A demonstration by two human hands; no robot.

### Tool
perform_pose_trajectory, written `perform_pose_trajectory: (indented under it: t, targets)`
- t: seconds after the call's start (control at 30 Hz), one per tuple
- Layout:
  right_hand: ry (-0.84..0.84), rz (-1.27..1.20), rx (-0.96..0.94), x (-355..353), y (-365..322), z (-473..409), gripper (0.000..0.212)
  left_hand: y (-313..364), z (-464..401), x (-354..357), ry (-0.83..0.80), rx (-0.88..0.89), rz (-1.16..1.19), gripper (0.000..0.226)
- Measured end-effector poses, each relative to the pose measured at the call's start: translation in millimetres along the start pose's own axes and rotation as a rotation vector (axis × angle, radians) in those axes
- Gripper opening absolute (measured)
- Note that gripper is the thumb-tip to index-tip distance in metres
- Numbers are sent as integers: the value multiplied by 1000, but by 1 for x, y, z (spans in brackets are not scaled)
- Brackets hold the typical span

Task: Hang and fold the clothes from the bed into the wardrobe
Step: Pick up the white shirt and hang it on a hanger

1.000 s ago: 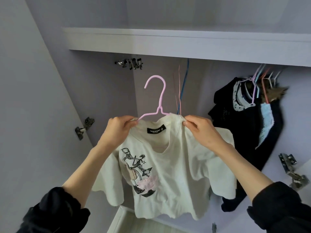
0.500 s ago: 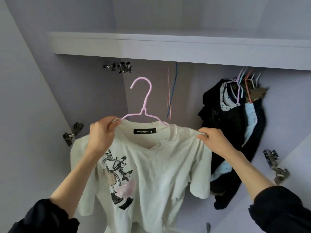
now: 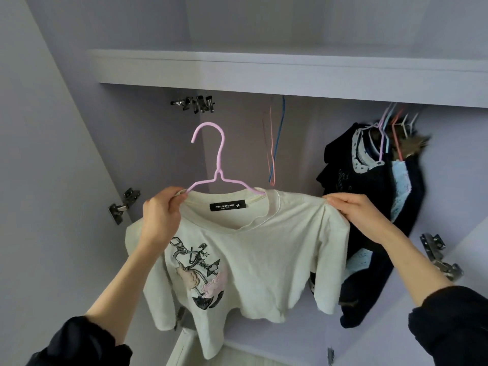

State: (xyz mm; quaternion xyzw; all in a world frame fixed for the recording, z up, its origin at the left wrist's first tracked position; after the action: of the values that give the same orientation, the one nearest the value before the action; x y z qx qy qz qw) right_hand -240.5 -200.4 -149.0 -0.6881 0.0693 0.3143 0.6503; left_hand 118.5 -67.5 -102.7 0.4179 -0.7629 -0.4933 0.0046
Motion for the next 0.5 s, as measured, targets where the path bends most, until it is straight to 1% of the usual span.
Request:
perform_pose_trajectory:
  t: [0.07,0.13,0.2,0.23,0.3,0.33,0.37,0.4,0.47,0.5]
  targets:
    - [45,-10,57,-3,10,2,23,-2,0,1,20,-47,53,17]
    - [193,96,64,-13,8,2,19,-3,1,2,26,-67,81,17]
    - [327,267,-66,-14,-18,4,13,1,2,4,20,-67,92,16]
    - [343,332,-165,-6,-37,9,15,4,2,7,9,-60,91,16]
    - [295,523,-365,30,-68,16,32,12,3,13,-14,-44,86,17]
    - [273,616,-422,50,-76,18,36,15,4,17,-26,-38,88,17]
    - [279,656,-455,64,-80,17,35,18,5,20,-35,-27,88,17]
    - [305,629,-460,72,-79,15,30,20,7,23,-42,-18,83,17]
    - [343,490,-424,75,-73,14,18,21,10,22,-58,-5,71,17]
    - [344,447,-415,76,-71,15,16,21,11,19,-60,3,67,17]
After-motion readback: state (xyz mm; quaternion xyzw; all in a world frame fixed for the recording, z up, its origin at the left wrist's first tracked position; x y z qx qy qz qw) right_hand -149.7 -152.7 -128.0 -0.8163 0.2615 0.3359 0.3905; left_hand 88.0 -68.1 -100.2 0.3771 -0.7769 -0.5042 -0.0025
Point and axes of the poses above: each hand's wrist, its own z-axis away from the middle knuckle, its own x-axis out of the palm, y = z × x, the point moved 8 cm from there along -z, towards the middle knuckle, and after that the axes turned 12 degrees about z, right-handed, at the moved point
